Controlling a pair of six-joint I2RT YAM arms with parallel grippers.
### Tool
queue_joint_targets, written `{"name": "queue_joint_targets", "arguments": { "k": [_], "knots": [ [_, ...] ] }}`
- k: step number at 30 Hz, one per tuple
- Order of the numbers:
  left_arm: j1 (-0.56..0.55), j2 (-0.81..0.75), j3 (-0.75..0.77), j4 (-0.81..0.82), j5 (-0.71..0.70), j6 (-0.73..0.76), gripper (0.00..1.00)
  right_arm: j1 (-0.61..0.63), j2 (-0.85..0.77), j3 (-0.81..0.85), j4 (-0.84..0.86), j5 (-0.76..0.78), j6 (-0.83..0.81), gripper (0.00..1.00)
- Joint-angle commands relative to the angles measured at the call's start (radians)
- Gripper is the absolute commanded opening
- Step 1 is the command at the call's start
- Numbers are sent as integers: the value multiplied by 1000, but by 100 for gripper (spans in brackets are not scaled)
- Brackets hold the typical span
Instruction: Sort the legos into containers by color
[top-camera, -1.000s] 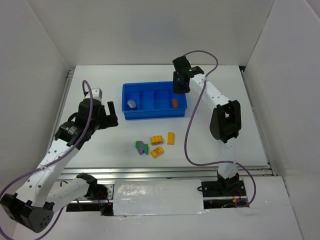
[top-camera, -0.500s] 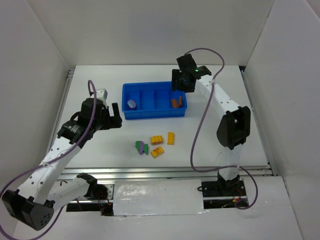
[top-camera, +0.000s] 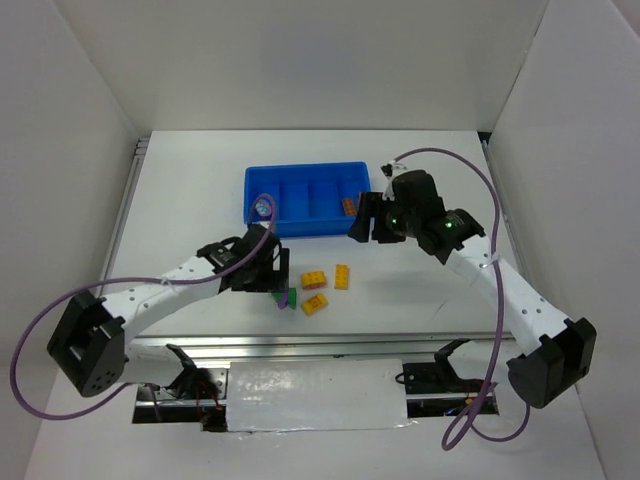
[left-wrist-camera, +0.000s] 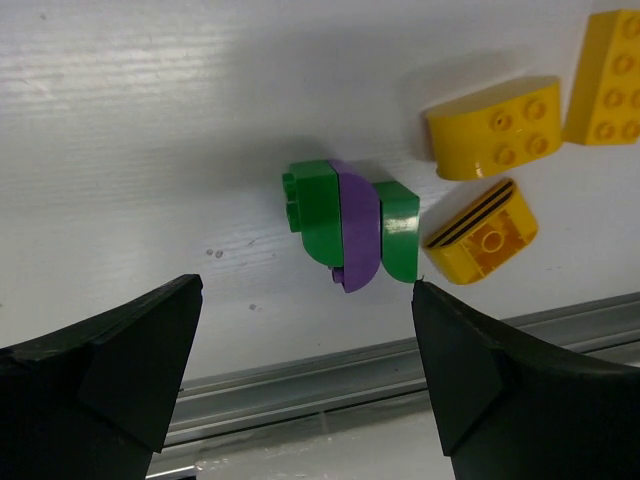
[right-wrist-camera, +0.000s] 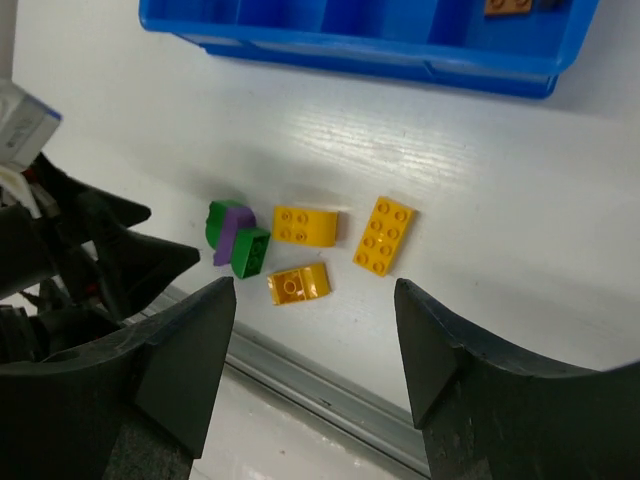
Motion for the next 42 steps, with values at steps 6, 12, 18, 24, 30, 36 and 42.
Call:
{"name": "queue_joint_targets", "arguments": {
  "k": [6, 12, 18, 24, 30, 36, 42],
  "knots": [
    [-50, 127, -24, 122, -24, -99, 95, 12, -78, -99, 61, -54, -16, 72],
    [-77, 197, 8, 122, -22, -89, 97, 13, -72, -136, 72, -59, -22, 73],
    [-84, 283, 5, 113, -99, -121, 91, 13, -75, -147, 84, -73, -28, 73],
    [-84, 306, 8, 145, -87, -99, 74, 18, -69, -151, 90, -96, -31, 73],
    [-85, 237, 9, 145, -73, -84, 91, 24, -64, -148, 90, -102, -33, 73],
    [-85, 150, 26, 82, -106, -72, 100, 28, -64, -148, 92, -107, -33, 73],
    [-79, 61, 48, -7, -217, -162, 99, 33, -69, -156, 92, -102, -33, 73]
  ]
}}
